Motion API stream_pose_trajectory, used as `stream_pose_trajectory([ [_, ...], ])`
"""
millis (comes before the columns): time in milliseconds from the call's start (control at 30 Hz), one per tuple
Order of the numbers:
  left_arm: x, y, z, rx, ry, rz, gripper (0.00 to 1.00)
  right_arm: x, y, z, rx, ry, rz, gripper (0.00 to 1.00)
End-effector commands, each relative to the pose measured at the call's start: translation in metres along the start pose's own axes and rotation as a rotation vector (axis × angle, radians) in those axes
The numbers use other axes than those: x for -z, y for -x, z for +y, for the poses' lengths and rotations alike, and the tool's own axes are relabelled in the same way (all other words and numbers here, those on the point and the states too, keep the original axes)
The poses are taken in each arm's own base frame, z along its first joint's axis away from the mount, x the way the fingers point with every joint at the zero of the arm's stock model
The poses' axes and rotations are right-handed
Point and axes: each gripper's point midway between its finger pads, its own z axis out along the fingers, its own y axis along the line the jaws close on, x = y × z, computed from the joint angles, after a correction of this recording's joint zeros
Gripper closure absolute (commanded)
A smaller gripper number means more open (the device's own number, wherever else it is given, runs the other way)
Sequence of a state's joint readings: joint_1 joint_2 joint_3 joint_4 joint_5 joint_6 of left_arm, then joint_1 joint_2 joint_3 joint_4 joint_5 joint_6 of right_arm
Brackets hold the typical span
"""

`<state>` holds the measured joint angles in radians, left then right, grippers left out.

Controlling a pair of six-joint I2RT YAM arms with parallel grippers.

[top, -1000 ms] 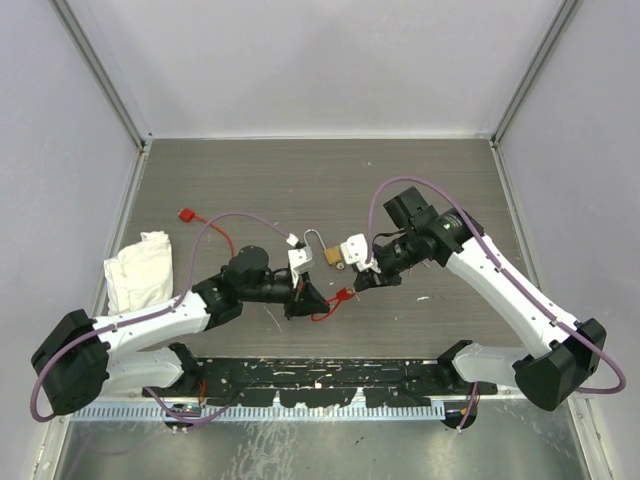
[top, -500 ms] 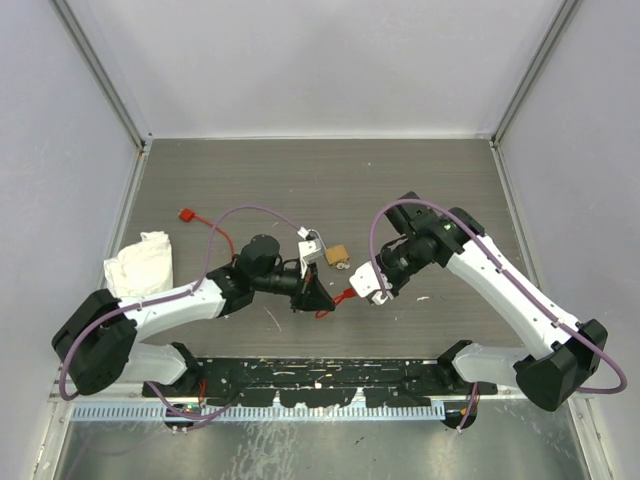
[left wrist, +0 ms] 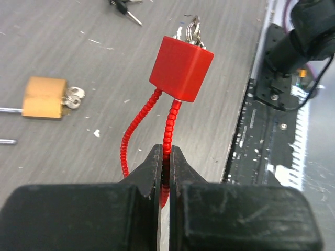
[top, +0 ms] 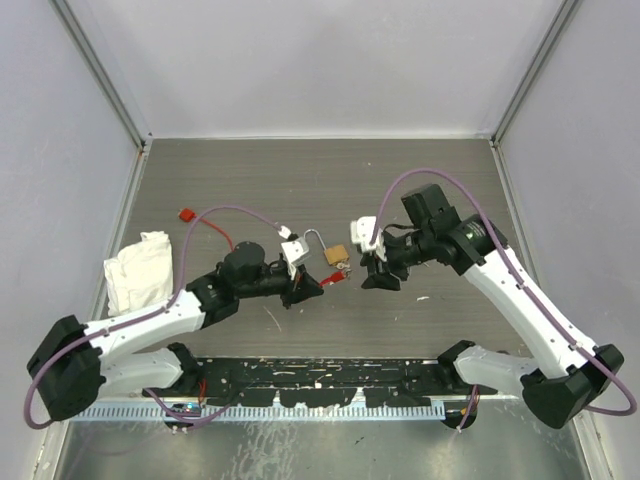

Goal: Lock with the key
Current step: Lock the lock.

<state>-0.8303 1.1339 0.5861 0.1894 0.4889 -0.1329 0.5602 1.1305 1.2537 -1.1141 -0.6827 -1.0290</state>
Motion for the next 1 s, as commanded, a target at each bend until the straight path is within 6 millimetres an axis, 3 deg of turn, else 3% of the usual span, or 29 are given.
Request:
stream_pose_trajectory([
  [0, 0.009, 0.022, 0.013, -0.198, 0.191, -0.089, 1.00, 0.004, 0.054, -0.006, -0.635, 0.034, -0.339, 0.46],
  [133, 0.011, 0.027, 0.016, -0.289, 0.300, -0.102, 1.00, 0.009, 0.053, -0.025, -1.065, 0.094, -0.439, 0.46],
  [267, 0.011, 0.030, 0.021, -0.319, 0.375, -0.115, 1.00, -0.004, 0.037, -0.035, -1.308, 0.054, -0.390, 0.48],
  [433, 0.012, 0.035, 0.031, -0.322, 0.455, -0.126, 1.00, -0.009, -0.001, -0.047, -1.448, -0.167, -0.274, 0.51],
  [567, 0.010, 0.037, 0.033, -0.321, 0.470, -0.138, 1.00, -0.022, -0.020, -0.043, -1.539, -0.196, -0.236, 0.53],
  [967, 0.003, 0.040, 0.029, -0.345, 0.458, -0.150, 1.00, -0.040, -0.005, -0.058, -1.718, -0.039, -0.359, 0.53],
])
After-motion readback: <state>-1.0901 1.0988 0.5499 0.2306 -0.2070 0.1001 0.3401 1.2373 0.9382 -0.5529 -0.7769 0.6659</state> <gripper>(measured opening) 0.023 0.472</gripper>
